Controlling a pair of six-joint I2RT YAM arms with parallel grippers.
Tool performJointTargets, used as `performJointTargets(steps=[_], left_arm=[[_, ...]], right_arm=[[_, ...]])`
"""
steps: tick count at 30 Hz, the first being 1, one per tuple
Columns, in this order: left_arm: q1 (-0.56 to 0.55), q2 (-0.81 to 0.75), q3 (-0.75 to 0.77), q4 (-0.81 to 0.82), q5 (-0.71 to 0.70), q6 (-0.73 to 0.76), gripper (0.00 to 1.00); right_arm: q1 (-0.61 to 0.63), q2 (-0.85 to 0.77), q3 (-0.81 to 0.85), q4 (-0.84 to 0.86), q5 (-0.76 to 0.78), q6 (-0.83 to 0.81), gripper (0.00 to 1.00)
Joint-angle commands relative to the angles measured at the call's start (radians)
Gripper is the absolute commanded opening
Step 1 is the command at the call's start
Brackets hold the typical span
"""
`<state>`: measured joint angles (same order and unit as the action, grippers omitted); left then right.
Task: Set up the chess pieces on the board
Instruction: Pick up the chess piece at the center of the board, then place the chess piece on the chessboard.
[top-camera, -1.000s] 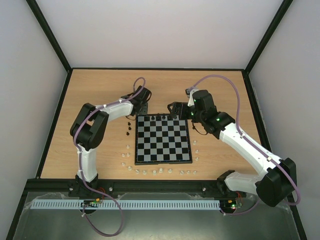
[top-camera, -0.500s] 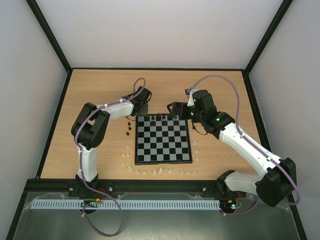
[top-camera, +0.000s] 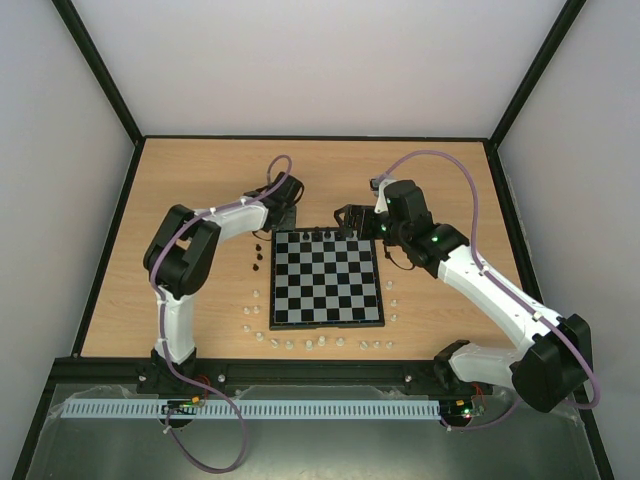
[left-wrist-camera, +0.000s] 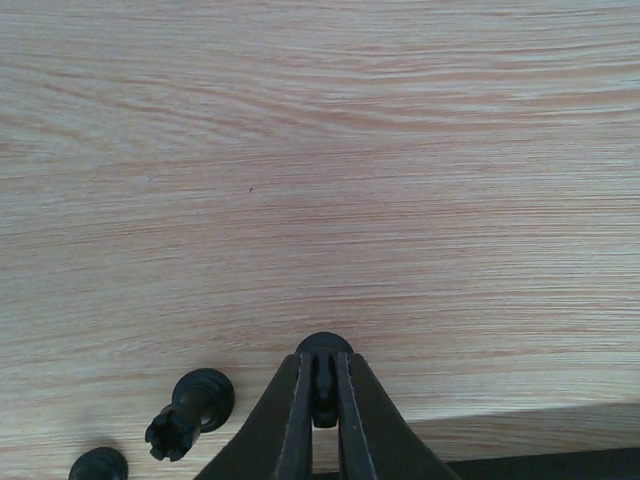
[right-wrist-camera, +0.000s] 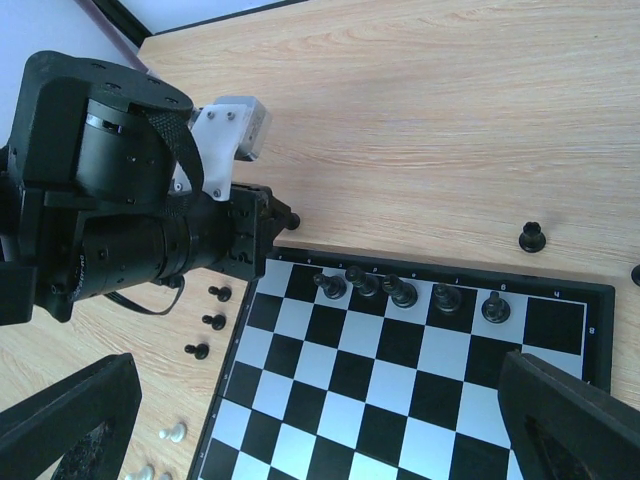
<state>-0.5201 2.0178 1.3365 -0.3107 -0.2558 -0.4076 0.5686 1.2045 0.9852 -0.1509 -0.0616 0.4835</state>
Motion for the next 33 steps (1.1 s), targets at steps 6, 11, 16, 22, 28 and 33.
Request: performJointTargets(steps=[6, 11, 16, 22, 28, 33], left_arm=[[0.006, -0.022, 0.024, -0.032, -0.017, -0.01, 0.02], [-0.004, -0.074, 0.021, -0.06, -0.009, -0.027, 0.02], [-0.027, -0.117, 0.018, -0.086, -0.006, -0.043, 0.02], [-0.063, -0.162, -0.002, -0.116, 0.021, -0.076, 0.02], [-0.115, -0.175, -0.049, -0.117, 0.028, -0.119, 0.02], [-0.142, -0.163, -0.053, -0.121, 0.02, -0.136, 0.02]], right_arm=[[-0.004, -0.005, -0.01, 0.014, -0.004, 0.009, 0.99], [-0.004, -0.014, -0.011, 0.011, -0.006, 0.009, 0.99], [-0.004, -0.025, -0.012, 0.01, -0.007, 0.009, 0.99], [-0.004, -0.041, -0.014, 0.009, -0.007, 0.01, 0.99], [-0.004, -0.047, -0.014, 0.008, -0.017, 0.012, 0.99], [-0.004, -0.057, -0.016, 0.007, -0.02, 0.011, 0.99]])
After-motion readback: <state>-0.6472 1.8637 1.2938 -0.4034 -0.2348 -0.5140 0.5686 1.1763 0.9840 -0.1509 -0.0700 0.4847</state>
